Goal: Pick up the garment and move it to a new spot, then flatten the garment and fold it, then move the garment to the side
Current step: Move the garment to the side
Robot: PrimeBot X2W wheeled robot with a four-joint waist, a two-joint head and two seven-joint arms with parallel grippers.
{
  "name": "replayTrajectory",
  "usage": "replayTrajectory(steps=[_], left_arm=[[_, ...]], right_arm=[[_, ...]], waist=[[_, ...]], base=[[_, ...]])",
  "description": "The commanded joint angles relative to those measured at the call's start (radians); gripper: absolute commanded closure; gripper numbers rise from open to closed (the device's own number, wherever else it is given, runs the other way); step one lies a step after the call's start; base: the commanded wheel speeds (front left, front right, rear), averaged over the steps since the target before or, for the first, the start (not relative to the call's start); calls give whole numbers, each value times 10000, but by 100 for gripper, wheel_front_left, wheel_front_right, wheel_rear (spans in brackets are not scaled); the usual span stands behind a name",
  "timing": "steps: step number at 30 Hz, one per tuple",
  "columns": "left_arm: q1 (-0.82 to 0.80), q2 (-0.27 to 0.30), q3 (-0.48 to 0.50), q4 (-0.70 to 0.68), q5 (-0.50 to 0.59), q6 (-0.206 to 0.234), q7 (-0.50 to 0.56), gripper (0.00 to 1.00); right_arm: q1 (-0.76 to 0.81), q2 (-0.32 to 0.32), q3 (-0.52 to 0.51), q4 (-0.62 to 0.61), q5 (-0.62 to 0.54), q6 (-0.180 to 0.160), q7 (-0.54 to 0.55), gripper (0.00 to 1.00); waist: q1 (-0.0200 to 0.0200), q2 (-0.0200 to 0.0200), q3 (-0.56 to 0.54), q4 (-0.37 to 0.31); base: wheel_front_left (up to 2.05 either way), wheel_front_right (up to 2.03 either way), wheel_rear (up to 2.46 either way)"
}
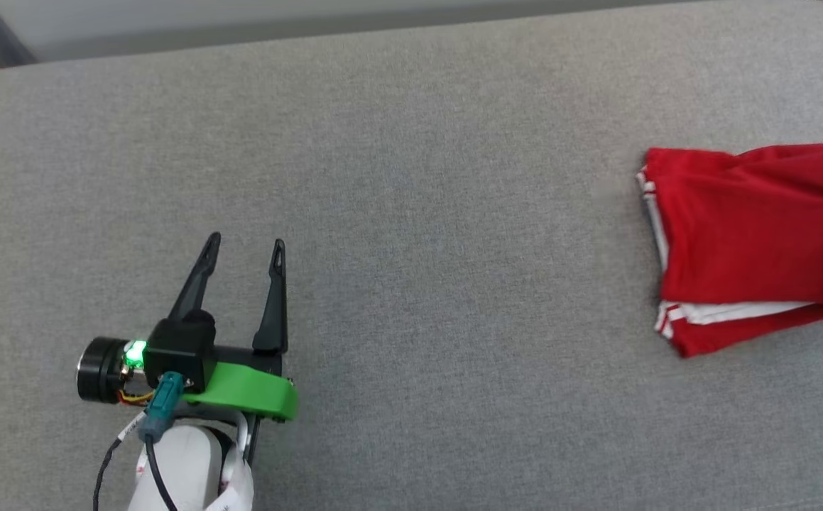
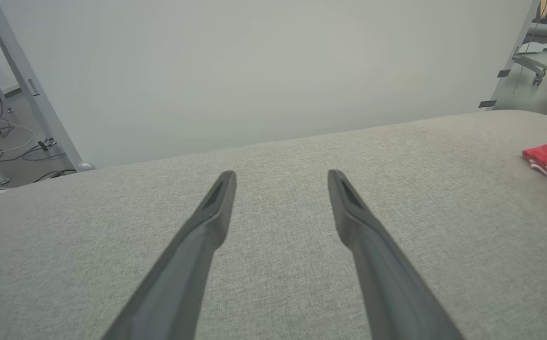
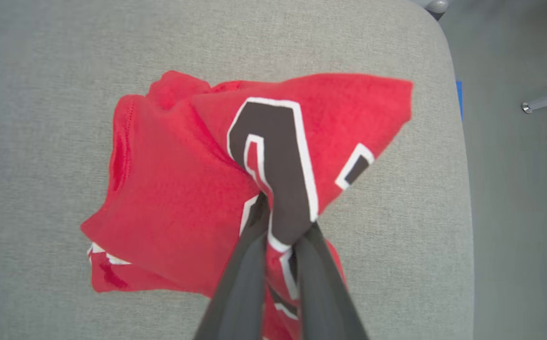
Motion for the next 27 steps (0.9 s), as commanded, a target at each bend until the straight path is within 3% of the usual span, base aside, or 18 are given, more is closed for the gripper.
replayTrajectory(steps=[1, 12, 23, 24, 25, 27], left_arm=[[-241, 115, 60, -128, 89, -51, -57, 0], [-1117, 400, 122, -795, 205, -50, -57, 0], [-1222, 474, 119, -982, 188, 19, -57, 0], [-1193, 472, 115, -960, 185, 32, -57, 0], [-1163, 469, 112, -934, 179, 39, -57, 0], [-1084, 448, 102, -864, 158, 60, -57, 0]], right_arm=[[-353, -135, -104, 260, -161, -7, -135, 100], [-2065, -764, -1071, 2859, -1505, -7, -779, 100], [-3045, -674, -1399, 4674, -2167, -7, -1728, 100], [-3114, -542, -1439, 4831, -2147, -7, -1835, 27], [-3154, -449, -1451, 4964, -2154, -7, -1881, 0], [-3215, -317, -1448, 5211, -2268, -7, -2095, 0]], waist=[[0, -1, 1224, -167], [0, -1, 2750, -72], [0, -1, 2903, 16], [0, -1, 2832, 11], [0, -1, 2756, 9], [0, -1, 2510, 33]], base=[[0, 0, 0], [0, 0, 0], [0, 0, 0], [0, 0, 0], [0, 0, 0], [0, 0, 0]])
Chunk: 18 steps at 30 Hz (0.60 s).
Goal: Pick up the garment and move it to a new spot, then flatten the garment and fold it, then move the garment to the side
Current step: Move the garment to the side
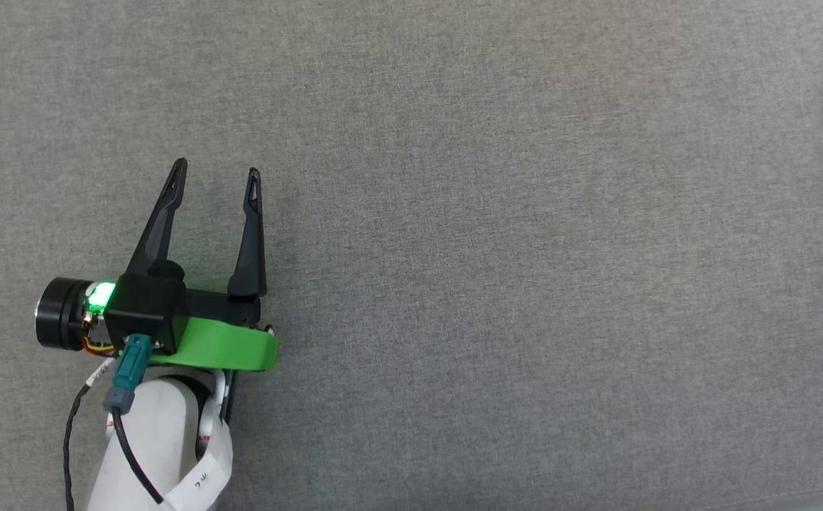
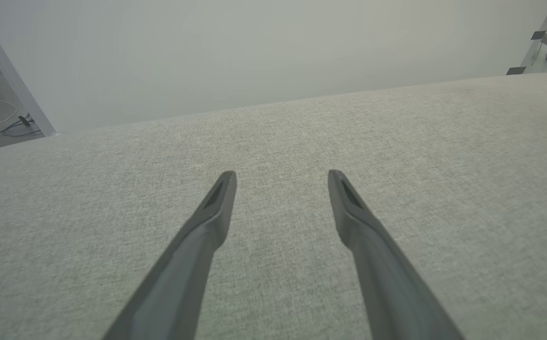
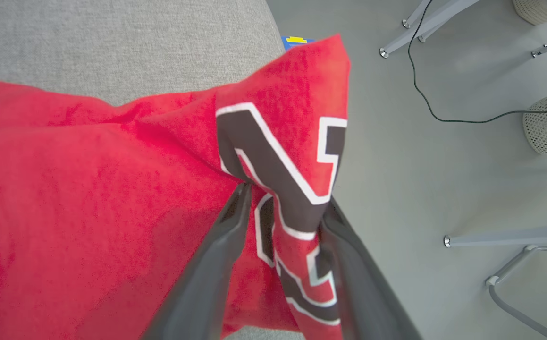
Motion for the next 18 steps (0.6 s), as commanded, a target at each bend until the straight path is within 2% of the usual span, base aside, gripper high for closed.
replayTrajectory(steps=[1, 5, 11, 14, 18], left_arm=[[8, 34, -14, 23, 25, 65, -59, 0], [353, -70, -38, 241, -69, 105, -59, 0], [993, -221, -53, 520, -196, 165, -59, 0], [1352, -291, -9, 654, -285, 195, -59, 0], [1713, -354, 85, 786, -381, 221, -59, 0]], right_arm=[[-151, 53, -10, 136, -195, -9, -262, 0], [42, 147, 187, 107, -417, -9, -1263, 0], [405, 182, 220, -305, -941, -9, -3899, 0], [592, 484, 139, -535, -1306, -9, -5186, 0], [916, 1092, -40, -1188, -1745, -9, -6052, 0]], waist=[[-1, 0, -406, 38], [-1, 0, -1179, 208], [-1, 0, -2363, 593], [-1, 0, -2910, 801], [-1, 0, -3456, 1078]], base=[[0, 0, 0], [0, 0, 0], [0, 0, 0], [0, 0, 0], [0, 0, 0]])
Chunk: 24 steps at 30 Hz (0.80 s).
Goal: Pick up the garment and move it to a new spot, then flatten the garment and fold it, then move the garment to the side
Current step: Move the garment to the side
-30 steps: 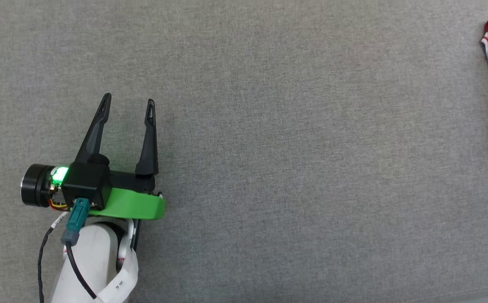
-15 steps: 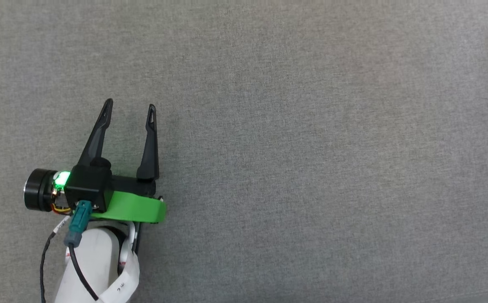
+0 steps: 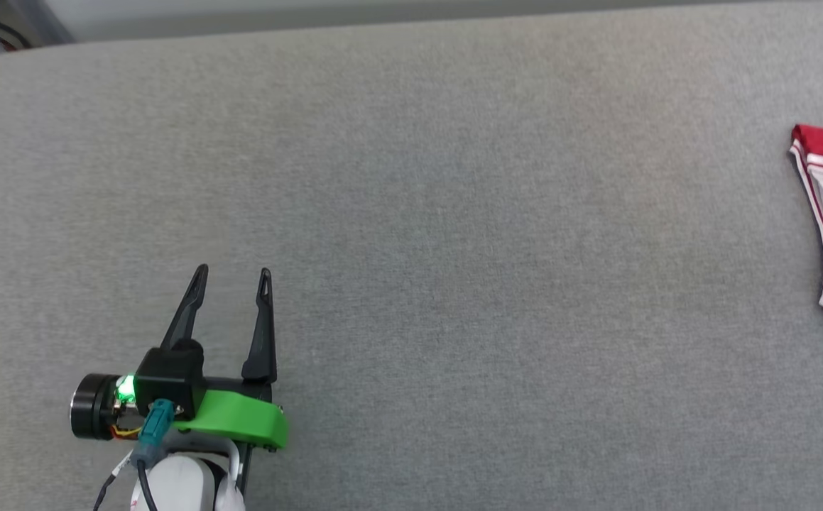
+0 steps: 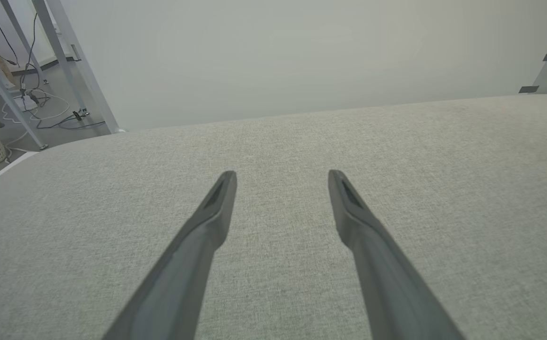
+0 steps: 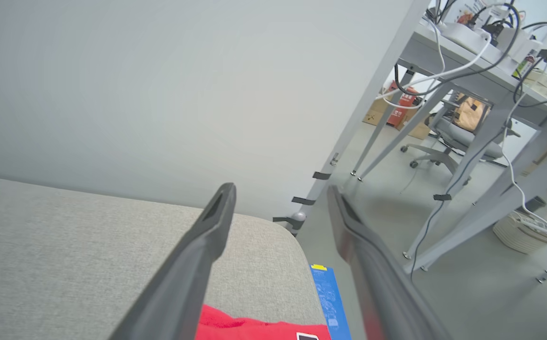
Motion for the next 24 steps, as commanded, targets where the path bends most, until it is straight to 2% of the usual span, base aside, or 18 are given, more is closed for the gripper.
replayTrajectory(steps=[1, 7, 10, 14, 19, 24], left_arm=[[135, -24, 50, 32, -91, 43, -59, 0], [423, -94, 87, 129, -112, 10, -59, 0], [513, -122, 142, 168, -134, 4, -59, 0], [594, -159, 161, 256, -130, -22, -59, 0], [601, -204, 152, 333, -107, -62, -59, 0], [632, -251, 210, 382, -146, -56, -59, 0]], right_arm=[[234, 202, -97, -268, -225, -9, -137, 0], [1178, 1409, -1059, -2342, -1265, -9, -269, 0], [1993, 2348, -1631, -3663, -1808, -9, -272, 0], [3199, 3703, -1949, -4775, -2437, -9, -273, 0], [4619, 4945, -1875, -5204, -2795, -9, -274, 0], [5697, 5771, -1775, -5243, -2815, -9, -274, 0]], waist=[[1, 0, -900, 597], [1, 0, -1333, 995], [1, 0, -1493, 1132], [1, 0, -1733, 1260], [1, 0, -1941, 1339], [1, 0, -2140, 1348]], base=[[0, 0, 0], [0, 0, 0], [0, 0, 0], [0, 0, 0], [0, 0, 0], [0, 0, 0]])
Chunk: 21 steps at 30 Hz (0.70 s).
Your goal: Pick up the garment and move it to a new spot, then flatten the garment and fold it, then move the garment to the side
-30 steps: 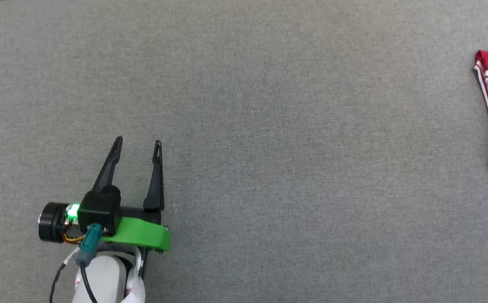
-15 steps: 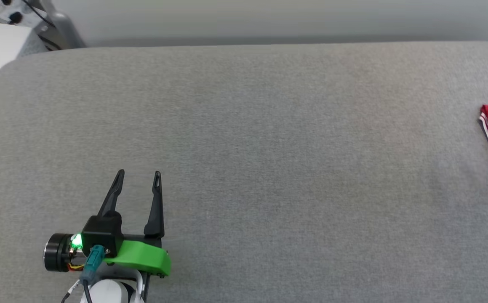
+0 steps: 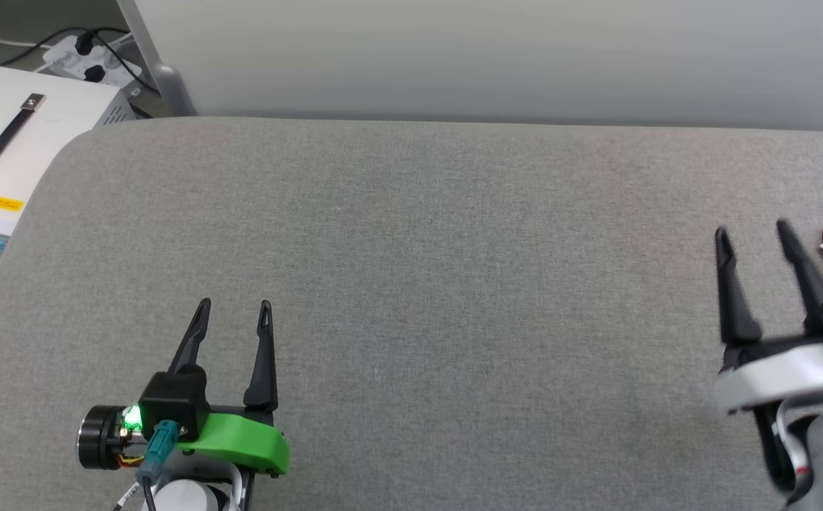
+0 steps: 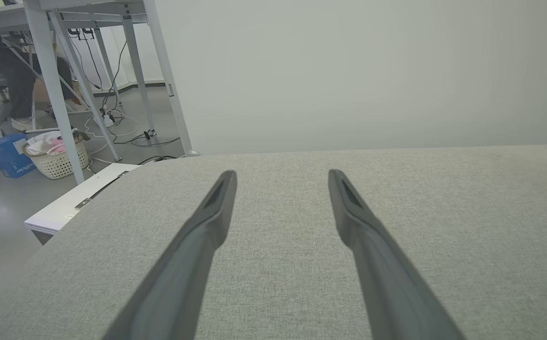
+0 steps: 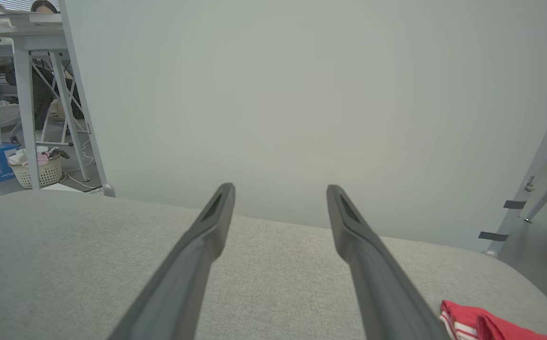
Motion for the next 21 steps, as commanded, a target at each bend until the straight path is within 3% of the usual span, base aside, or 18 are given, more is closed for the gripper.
replayTrajectory(steps=[1, 9, 21], left_arm=[[139, -85, 53, 56, -103, -45, -59, 0], [453, -127, 201, 167, -214, -137, -59, 0], [795, -186, 255, 314, -291, -323, -59, 0]], right_arm=[[408, 160, 29, -62, -41, -9, -46, 0], [1846, 793, -83, -448, 34, -9, -47, 0], [2862, 914, -143, -950, 39, -9, -47, 0]], waist=[[1, 0, -140, 23], [1, 0, -514, 10], [1, 0, -824, -19]], base=[[0, 0, 0], [0, 0, 0], [0, 0, 0]])
